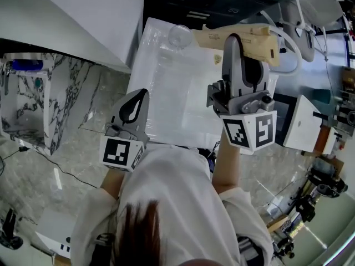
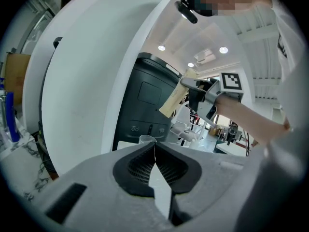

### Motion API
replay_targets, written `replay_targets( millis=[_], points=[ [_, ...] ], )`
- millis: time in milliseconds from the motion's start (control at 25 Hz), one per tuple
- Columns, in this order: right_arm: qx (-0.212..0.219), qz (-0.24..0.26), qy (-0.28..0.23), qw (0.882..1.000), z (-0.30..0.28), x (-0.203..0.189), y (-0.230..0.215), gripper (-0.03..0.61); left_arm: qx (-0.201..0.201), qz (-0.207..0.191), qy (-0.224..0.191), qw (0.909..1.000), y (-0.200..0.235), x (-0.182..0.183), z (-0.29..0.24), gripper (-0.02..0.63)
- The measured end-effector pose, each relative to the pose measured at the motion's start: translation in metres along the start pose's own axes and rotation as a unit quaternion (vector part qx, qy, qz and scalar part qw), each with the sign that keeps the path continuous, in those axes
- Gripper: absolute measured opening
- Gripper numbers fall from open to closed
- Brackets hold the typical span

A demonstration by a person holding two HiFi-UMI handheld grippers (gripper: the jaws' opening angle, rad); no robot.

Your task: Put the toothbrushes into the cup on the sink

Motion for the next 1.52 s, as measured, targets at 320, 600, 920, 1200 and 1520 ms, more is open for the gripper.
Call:
replay_targets(
  millis=[320,600,920,1200,1520],
  points=[
    [0.008,-0.006,0.016,1.0,-0.019,-0.026,-0.001,0.097,-0.003,0.006,0.009,0.9999,0.009,-0.002,-0.008,0.015],
    [0.012,-0.011,0.031,0.999,-0.028,-0.042,-0.001,0.096,-0.004,0.011,0.021,0.9997,0.015,-0.006,-0.012,0.015],
    [0.014,-0.016,0.047,0.999,-0.034,-0.064,-0.002,0.095,-0.009,0.016,0.027,0.9995,0.018,-0.009,-0.017,0.015],
    [0.012,-0.026,0.055,0.998,-0.038,-0.086,-0.002,0.095,-0.01,0.009,0.029,0.9995,0.022,-0.005,-0.012,0.015],
    [0.015,-0.015,0.069,0.997,-0.039,-0.102,-0.004,0.095,-0.006,0.01,0.026,0.9996,0.028,-0.004,-0.01,0.015]
  ],
)
Point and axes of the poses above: the fingertips, and each gripper's own axes: z backward along the fingers, y to its left, x out of its top, the point moved 3 cm from there along z, backward along the fingers, and after that the axes turned 2 degrees about z, right-handed, at the moved point
